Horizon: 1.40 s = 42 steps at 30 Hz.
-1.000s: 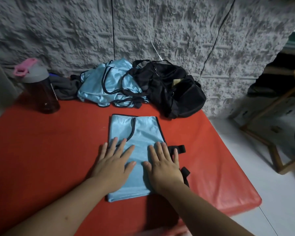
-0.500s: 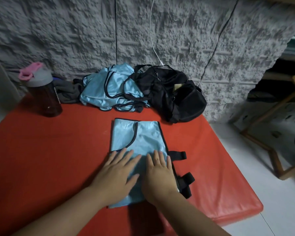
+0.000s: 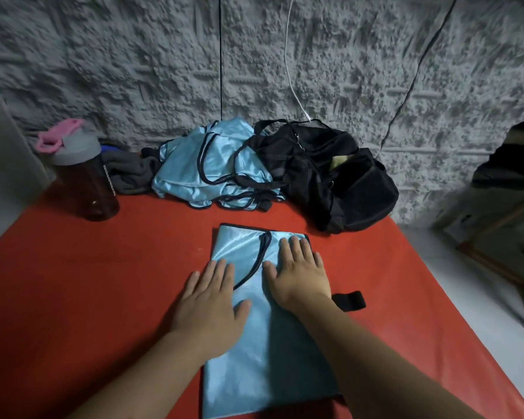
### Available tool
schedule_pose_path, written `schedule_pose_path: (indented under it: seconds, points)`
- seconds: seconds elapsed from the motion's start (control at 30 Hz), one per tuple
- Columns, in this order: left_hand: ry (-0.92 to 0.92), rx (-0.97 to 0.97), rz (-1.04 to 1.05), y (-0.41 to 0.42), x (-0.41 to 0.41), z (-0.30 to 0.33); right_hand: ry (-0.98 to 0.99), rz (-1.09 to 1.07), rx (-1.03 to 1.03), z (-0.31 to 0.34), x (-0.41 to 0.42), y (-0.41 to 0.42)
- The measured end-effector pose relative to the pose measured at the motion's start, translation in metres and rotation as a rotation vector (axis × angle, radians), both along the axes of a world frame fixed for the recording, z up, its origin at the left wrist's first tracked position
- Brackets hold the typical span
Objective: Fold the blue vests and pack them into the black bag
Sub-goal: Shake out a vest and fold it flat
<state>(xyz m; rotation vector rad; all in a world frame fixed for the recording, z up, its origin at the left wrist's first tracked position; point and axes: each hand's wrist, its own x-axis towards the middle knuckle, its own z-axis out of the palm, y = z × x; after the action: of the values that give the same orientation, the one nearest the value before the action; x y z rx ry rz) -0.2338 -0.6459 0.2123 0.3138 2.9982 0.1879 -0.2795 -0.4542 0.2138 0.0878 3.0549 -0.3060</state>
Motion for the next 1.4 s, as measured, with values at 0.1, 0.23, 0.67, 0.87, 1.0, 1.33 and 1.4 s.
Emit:
schedule_pose_path:
  seconds: [0.1,0.23,0.67,0.87,1.0,1.33,1.4]
  points:
    - [-0.074,-0.014,0.023,0.009,-0.005,0.017,-0.012,0.001,-0.012,0.0,-0.002,0.001]
    - [0.006,0.049,-0.109,0.028,-0.041,0.035,0.015,-0.002,0.017,-0.005,0.002,0.001]
    - [-0.097,-0.032,0.171,-0.02,-0.091,0.003,0.006,0.018,0.004,-0.001,0.006,-0.002]
    - [-0.237,0.424,0.324,-0.04,-0.061,0.047,0.163,0.027,-0.112,0.032,0.017,-0.001]
    - [-0.021,0.33,0.142,-0.039,0.007,0.068,0.136,0.052,-0.261,0.084,0.047,-0.008]
    - [-0.045,0.199,-0.345,-0.019,0.122,0.042,-0.267,0.376,0.164,0.087,0.173,0.027]
    - [0.007,0.172,-0.367,-0.021,0.119,0.037,-0.254,0.41,0.187,0.078,0.179,0.028]
